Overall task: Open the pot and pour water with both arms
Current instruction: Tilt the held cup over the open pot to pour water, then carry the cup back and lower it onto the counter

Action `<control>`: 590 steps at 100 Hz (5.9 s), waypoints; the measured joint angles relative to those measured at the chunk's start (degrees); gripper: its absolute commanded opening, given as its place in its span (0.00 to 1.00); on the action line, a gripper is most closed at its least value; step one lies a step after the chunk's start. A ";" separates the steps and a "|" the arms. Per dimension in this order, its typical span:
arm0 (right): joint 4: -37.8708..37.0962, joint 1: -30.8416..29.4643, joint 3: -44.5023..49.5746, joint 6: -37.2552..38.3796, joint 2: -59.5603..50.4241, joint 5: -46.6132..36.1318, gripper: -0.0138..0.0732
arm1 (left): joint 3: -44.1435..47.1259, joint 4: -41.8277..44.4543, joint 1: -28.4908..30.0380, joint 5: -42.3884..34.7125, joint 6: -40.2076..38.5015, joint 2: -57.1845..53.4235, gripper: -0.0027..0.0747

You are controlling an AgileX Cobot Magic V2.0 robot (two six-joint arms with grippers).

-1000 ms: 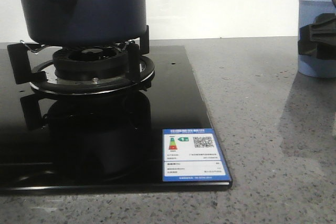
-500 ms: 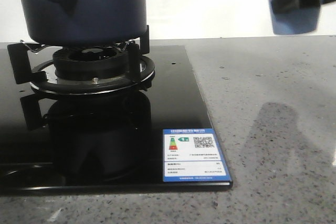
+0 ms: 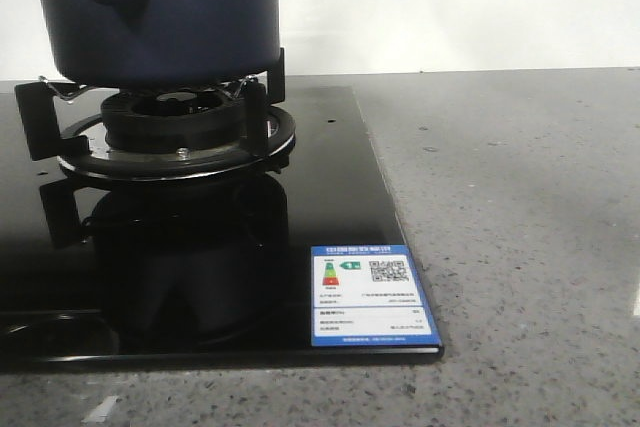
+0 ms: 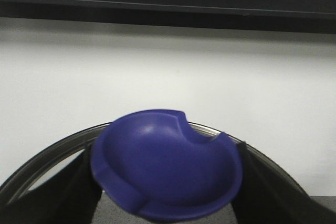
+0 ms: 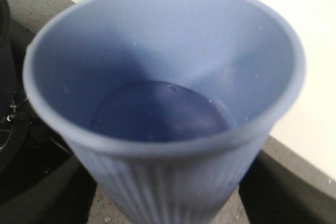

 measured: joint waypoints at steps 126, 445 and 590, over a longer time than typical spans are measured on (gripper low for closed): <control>-43.75 14.71 -13.06 -0.39 14.38 3.67 0.54 | 0.00 0.00 0.00 4.39 0.00 0.00 0.55; -38.88 1.79 -6.27 40.10 -7.65 12.80 0.54 | 0.00 -1.66 0.00 21.65 0.00 0.00 0.55; -38.01 -31.84 38.79 45.13 4.13 -57.08 0.54 | 0.00 -2.14 0.00 23.55 0.00 0.00 0.55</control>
